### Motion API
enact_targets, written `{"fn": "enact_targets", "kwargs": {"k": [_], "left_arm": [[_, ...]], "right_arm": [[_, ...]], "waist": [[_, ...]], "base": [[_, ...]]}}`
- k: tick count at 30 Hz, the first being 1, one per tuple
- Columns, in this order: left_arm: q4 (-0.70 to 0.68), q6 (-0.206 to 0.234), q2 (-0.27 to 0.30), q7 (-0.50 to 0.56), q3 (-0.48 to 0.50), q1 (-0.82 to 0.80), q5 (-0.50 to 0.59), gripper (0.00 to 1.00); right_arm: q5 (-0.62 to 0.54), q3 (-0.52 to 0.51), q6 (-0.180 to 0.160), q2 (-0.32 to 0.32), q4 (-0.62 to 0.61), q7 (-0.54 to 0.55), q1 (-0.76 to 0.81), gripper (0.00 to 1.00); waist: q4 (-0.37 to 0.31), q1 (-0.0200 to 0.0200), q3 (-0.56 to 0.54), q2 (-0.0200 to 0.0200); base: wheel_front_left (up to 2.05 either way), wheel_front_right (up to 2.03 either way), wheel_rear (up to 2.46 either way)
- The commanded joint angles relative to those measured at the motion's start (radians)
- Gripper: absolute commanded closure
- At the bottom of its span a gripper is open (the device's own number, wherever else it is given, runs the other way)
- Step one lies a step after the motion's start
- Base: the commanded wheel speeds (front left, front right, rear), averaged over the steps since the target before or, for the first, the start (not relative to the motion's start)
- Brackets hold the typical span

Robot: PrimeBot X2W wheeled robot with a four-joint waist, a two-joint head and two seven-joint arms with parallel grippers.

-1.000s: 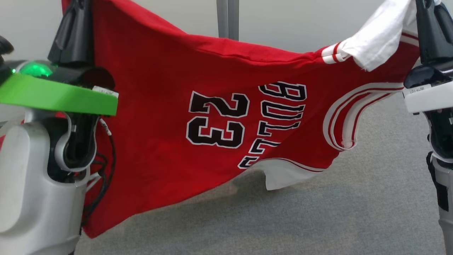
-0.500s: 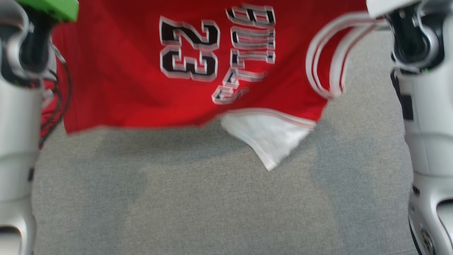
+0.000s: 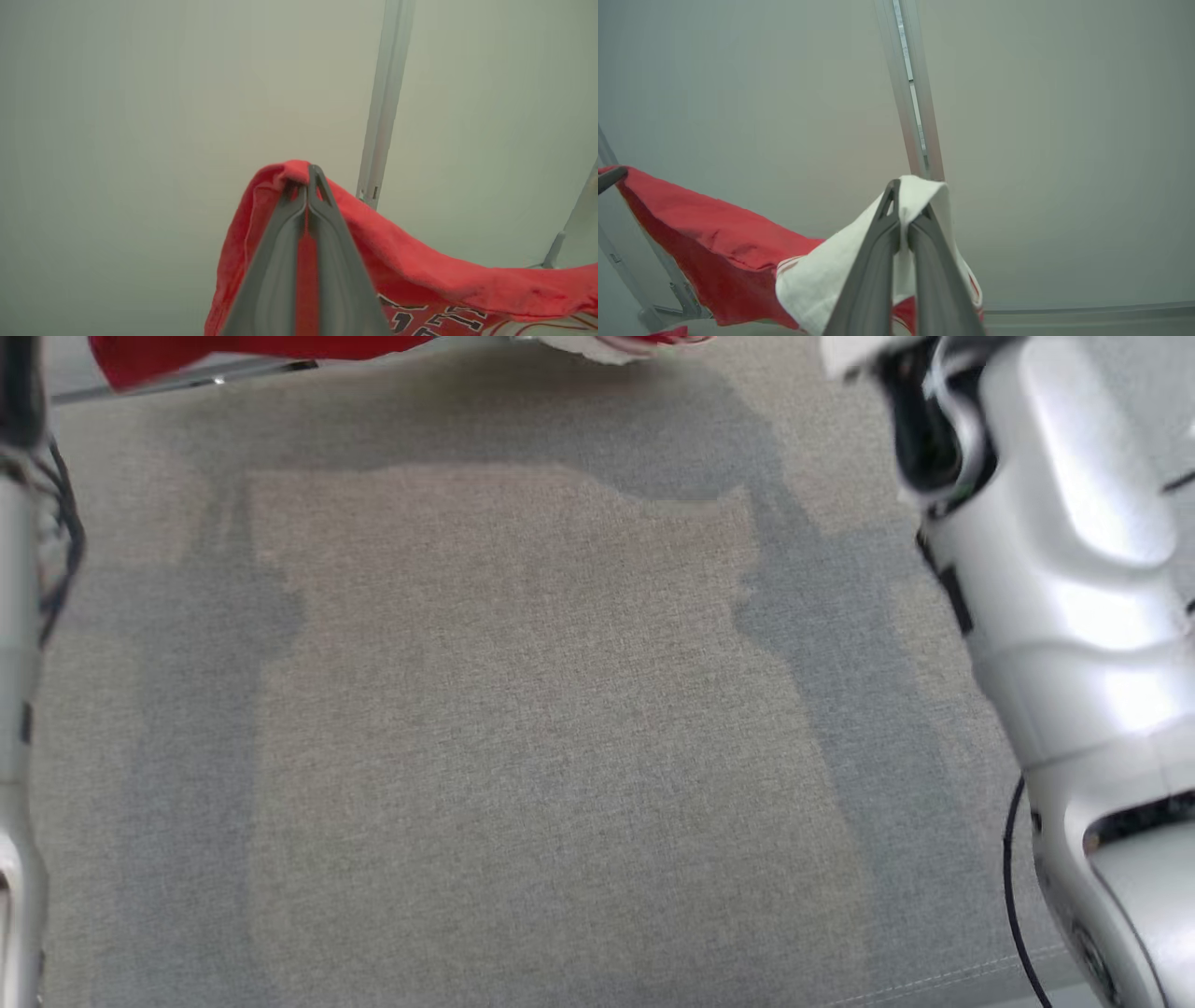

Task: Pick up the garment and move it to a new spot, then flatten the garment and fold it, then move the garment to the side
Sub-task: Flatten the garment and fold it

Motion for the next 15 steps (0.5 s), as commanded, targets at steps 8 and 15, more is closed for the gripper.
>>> {"fn": "enact_targets", "kwargs": {"k": [8,15], "left_arm": [[-0.019,-0.049,-0.001,-0.114,0.003,0.286,-0.097,1.0],[-0.188,-0.037,-0.005,-0.171,0.057,0.6,-0.167,1.0]], "right_arm": [[0.137,0.158,0.0,-0.094,-0.053,-0.04,0.273,1.0],[0.224,0.151,0.0,-0.18,-0.189,-0.062,0.491,1.0]], "waist": [[-0.002,-0.0003,0.032,0.0108],[0.021,-0.0003,-0.014,0.0108]], "base": [[0.0,0.0,0.0],[0.0,0.0,0.0]]}}
